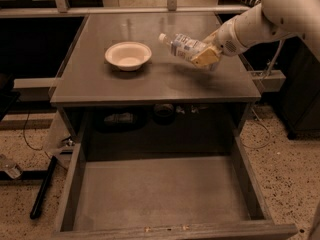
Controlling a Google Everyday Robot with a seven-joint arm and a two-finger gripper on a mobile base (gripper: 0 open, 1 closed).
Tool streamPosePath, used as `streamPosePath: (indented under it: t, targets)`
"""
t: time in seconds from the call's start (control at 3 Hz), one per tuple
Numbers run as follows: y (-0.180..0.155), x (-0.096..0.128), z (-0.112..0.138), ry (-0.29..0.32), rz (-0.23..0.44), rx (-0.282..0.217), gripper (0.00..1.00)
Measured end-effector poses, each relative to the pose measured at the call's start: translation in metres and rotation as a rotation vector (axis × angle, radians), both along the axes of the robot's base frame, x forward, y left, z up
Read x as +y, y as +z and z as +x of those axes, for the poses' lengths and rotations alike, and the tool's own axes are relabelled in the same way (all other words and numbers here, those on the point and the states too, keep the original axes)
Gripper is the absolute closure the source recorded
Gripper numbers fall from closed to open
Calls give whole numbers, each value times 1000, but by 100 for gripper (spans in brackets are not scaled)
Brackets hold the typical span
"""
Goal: Place blue plastic bottle into top drawer
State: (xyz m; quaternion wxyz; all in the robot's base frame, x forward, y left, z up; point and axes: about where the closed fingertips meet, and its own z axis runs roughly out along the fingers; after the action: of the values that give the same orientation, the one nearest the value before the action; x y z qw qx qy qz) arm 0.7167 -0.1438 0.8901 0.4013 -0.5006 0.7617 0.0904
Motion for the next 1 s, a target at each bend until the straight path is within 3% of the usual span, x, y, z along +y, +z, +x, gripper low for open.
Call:
streamPosePath:
  t: [1.0]
  targets:
    - [-29, 3, -3, 18, -26, 105, 100]
